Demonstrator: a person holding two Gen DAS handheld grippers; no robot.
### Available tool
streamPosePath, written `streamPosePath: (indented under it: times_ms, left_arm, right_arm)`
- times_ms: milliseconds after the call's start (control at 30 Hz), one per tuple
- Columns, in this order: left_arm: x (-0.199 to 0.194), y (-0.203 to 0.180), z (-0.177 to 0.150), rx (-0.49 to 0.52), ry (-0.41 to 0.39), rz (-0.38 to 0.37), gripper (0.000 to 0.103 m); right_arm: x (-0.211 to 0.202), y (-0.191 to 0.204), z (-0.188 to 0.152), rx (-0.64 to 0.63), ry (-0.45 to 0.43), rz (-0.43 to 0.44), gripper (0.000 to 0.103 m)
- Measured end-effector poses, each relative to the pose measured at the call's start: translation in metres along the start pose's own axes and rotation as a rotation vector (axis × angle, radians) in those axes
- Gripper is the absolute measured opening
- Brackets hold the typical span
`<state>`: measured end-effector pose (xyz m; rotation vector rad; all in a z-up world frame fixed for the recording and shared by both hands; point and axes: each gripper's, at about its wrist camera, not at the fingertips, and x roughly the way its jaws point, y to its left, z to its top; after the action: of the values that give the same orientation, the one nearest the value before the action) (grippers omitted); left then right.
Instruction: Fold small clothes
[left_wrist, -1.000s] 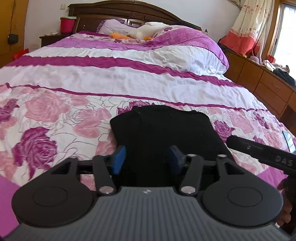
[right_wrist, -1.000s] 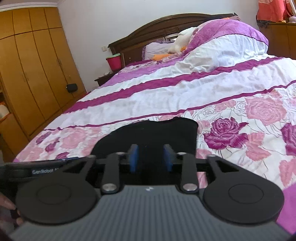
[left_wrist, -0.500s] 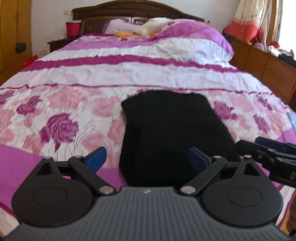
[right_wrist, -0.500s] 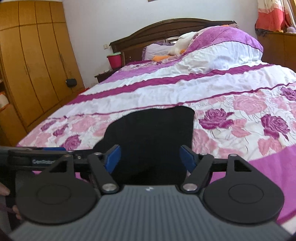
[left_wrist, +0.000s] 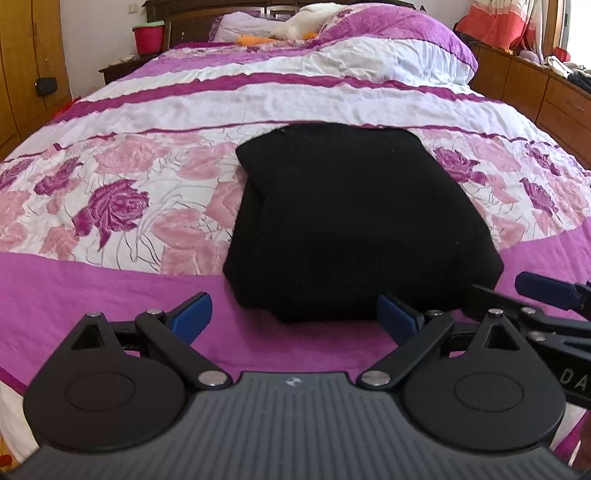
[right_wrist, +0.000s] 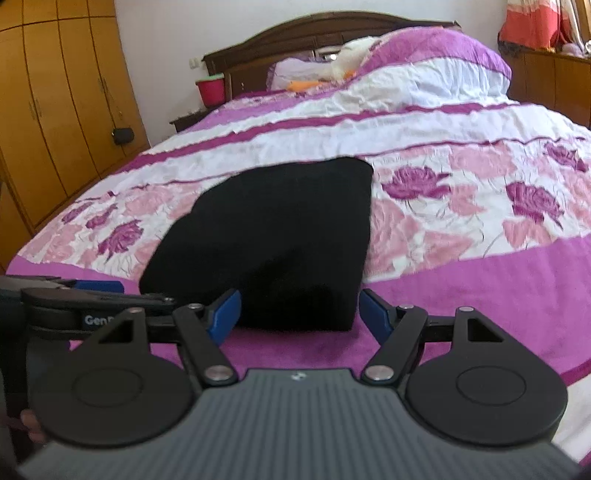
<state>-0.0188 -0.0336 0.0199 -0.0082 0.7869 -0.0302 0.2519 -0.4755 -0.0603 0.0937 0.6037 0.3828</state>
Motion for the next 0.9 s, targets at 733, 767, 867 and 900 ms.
streamPosePath:
  times_ms: [733,767,867,900]
  left_arm:
    - [0.012,0.0,-0.004,-0.011,0.036,0.01,0.098]
    - [0.012,0.0,-0.004,-0.011,0.036,0.01,0.098]
    - [0.012,0.001,-0.003,-0.01,0.035,0.01,0.098]
    - [0.012,0.0,-0.003,-0.009,0.036,0.01,0.098]
  right_arm:
    - [0.007,0.0,-0.005,0.013,0.036,0.011,0.073]
    - [0.007,0.0,-0.005,0.013,0.036,0.011,0.072]
    - [0.007,0.0,-0.005,0.015,0.036,0.011,0.072]
    - [0.007,0.0,-0.005,0.015,0.037,0.011,0.073]
